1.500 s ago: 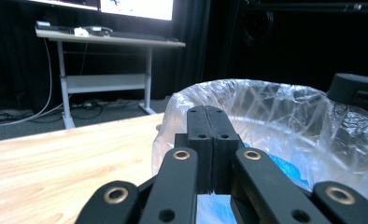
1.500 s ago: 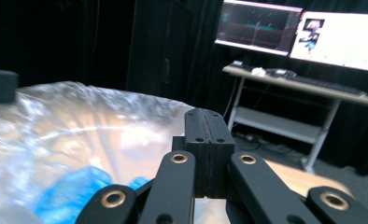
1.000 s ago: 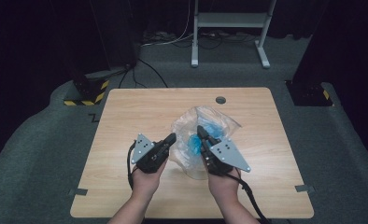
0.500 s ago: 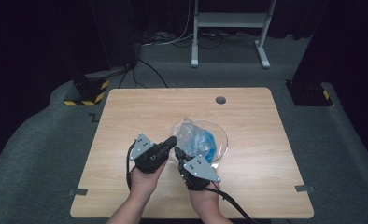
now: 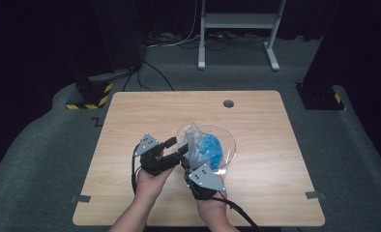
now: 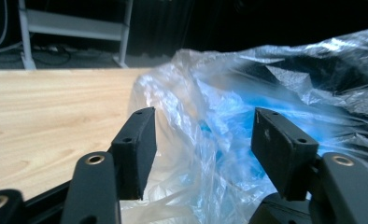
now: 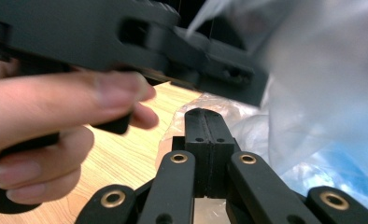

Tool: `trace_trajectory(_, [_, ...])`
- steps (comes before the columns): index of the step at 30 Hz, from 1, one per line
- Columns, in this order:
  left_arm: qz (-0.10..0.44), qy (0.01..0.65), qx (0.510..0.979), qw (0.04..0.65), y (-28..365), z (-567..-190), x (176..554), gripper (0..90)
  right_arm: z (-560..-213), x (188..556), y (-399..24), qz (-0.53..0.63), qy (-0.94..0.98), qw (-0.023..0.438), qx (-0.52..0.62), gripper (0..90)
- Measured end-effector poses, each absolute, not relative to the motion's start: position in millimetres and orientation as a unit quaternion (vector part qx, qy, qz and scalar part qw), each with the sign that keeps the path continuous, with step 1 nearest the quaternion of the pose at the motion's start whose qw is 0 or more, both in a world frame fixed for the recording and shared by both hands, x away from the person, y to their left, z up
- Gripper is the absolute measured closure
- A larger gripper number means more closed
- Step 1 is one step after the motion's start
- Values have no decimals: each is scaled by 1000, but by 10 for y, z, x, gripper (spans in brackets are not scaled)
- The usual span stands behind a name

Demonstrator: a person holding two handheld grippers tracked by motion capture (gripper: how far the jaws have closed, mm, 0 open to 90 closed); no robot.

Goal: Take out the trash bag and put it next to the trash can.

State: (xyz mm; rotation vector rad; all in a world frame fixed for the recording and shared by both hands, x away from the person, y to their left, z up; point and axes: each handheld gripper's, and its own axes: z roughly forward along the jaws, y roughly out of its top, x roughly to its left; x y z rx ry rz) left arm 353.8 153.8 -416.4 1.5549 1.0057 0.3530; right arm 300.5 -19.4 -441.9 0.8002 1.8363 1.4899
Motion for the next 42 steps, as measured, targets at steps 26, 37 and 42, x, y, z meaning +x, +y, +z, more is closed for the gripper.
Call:
trace_trajectory(26, [160, 454, 653, 585, 1558, -4193, 3528, 868, -3784, 3056, -1124, 574, 659, 364, 323, 701])
trace_trajectory(37, [163, 444, 656, 589, 1529, -4171, 3518, 882, -3988, 3245, -1794, 509, 672, 373, 386, 602])
trace_trajectory(42, [166, 435, 658, 591, 1506, -4158, 3512, 886, -4335, 3385, -1994, 460, 691, 345, 437, 480])
